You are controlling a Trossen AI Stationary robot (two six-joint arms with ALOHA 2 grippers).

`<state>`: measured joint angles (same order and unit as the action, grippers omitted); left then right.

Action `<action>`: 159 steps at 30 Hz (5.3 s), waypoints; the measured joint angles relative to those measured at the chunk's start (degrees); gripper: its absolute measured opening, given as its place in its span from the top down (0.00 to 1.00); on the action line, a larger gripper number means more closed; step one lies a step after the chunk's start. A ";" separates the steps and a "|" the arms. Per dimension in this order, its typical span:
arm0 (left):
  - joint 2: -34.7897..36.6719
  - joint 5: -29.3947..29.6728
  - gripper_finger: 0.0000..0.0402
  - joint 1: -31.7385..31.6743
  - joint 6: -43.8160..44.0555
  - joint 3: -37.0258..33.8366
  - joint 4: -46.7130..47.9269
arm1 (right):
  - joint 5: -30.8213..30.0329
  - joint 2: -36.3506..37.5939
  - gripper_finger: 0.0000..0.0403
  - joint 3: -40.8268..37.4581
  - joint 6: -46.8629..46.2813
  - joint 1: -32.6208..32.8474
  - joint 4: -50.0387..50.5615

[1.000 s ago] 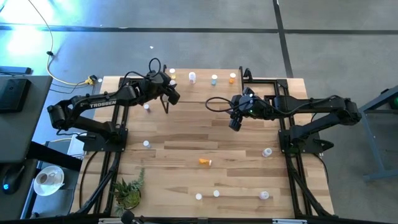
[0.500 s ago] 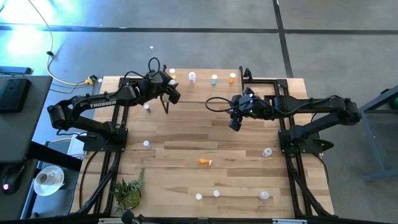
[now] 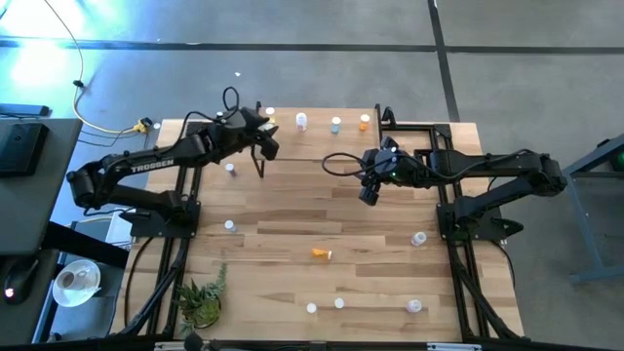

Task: Pick and place medicine bottles onto shelf by color
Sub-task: Put the top transparent pill bottle on the shelf aligned with the transparent pill bottle

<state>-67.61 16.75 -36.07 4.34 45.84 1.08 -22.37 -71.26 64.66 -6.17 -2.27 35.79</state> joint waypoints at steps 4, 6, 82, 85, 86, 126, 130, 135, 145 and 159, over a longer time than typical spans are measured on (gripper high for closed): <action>2.44 0.02 0.56 0.00 0.00 0.00 0.00 | 0.00 0.01 0.57 0.00 0.00 0.01 0.00; 3.68 0.08 0.56 -0.01 0.00 0.00 0.15 | 0.00 0.11 0.57 0.00 0.00 0.01 0.00; 13.52 -8.39 0.57 27.56 3.19 -0.02 14.12 | 18.72 0.52 0.57 -16.47 -57.22 28.00 40.62; 13.52 -8.37 0.57 27.56 3.62 -0.02 14.10 | 21.29 0.52 0.57 -16.46 -52.82 28.00 38.16; 13.52 -8.14 0.57 27.56 4.11 -0.02 14.10 | 22.36 0.52 0.57 -16.46 -51.40 28.00 37.11; 13.52 -4.48 0.57 27.54 6.01 -0.04 14.23 | 24.47 0.39 0.45 -26.91 -47.58 28.27 26.26; 13.52 -4.42 0.57 27.54 6.01 -0.04 14.23 | 24.18 0.39 0.45 -26.91 -47.30 28.25 24.16; 13.52 -4.35 0.57 27.54 6.01 -0.04 14.76 | 23.94 0.39 0.45 -26.91 -47.32 28.25 23.59; 13.52 -4.32 0.57 27.55 6.01 -0.04 17.03 | 22.47 0.42 0.46 -26.91 -48.06 28.25 23.58; 13.52 -4.11 0.57 27.55 6.01 -0.04 17.16 | 23.08 0.50 0.69 -26.82 -49.46 28.25 23.31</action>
<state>-54.09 12.64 -8.53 10.35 45.80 18.24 0.71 -70.76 37.85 -55.64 25.98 59.10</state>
